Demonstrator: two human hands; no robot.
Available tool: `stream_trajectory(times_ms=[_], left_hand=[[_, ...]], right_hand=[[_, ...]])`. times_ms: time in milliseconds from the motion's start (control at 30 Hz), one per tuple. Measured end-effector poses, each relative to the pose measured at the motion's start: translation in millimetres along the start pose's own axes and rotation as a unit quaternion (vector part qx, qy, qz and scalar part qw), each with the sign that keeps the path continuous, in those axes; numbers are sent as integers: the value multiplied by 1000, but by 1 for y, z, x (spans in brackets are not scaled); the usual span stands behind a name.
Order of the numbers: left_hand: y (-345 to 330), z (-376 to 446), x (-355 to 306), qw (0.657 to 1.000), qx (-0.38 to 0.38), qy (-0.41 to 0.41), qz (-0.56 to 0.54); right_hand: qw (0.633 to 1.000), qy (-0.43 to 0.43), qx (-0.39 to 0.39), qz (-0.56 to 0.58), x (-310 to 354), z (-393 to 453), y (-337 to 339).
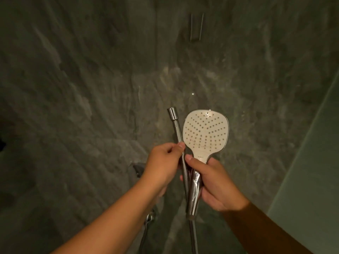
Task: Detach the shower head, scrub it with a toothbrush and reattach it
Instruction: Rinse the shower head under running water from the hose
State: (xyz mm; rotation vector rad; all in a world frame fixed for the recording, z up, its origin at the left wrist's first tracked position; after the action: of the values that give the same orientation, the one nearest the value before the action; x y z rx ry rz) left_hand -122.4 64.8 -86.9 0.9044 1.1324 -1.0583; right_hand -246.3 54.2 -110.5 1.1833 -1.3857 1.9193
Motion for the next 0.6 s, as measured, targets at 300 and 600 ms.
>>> stream_trajectory(times_ms=[300,600], left_hand=[[9,-32,63,996,46,77,-27],[55,-46,177,992,-23,117,33]], right_hand=[[996,-54,-63,-29,-62,-21,19],[965,-154,-189,-102,-122,-39,50]])
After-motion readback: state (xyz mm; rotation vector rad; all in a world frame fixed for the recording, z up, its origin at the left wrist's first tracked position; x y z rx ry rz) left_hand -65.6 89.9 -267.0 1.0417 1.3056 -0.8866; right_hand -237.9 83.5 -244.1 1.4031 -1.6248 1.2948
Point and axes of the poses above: each hand's wrist, its own z-axis towards the middle knuckle, its own y-axis out of the back of the hand, x = y × z, the point moved 1 cm from there along z, towards the middle knuckle, and after that the axes turned 3 degrees about z, right-handed, at the moved point
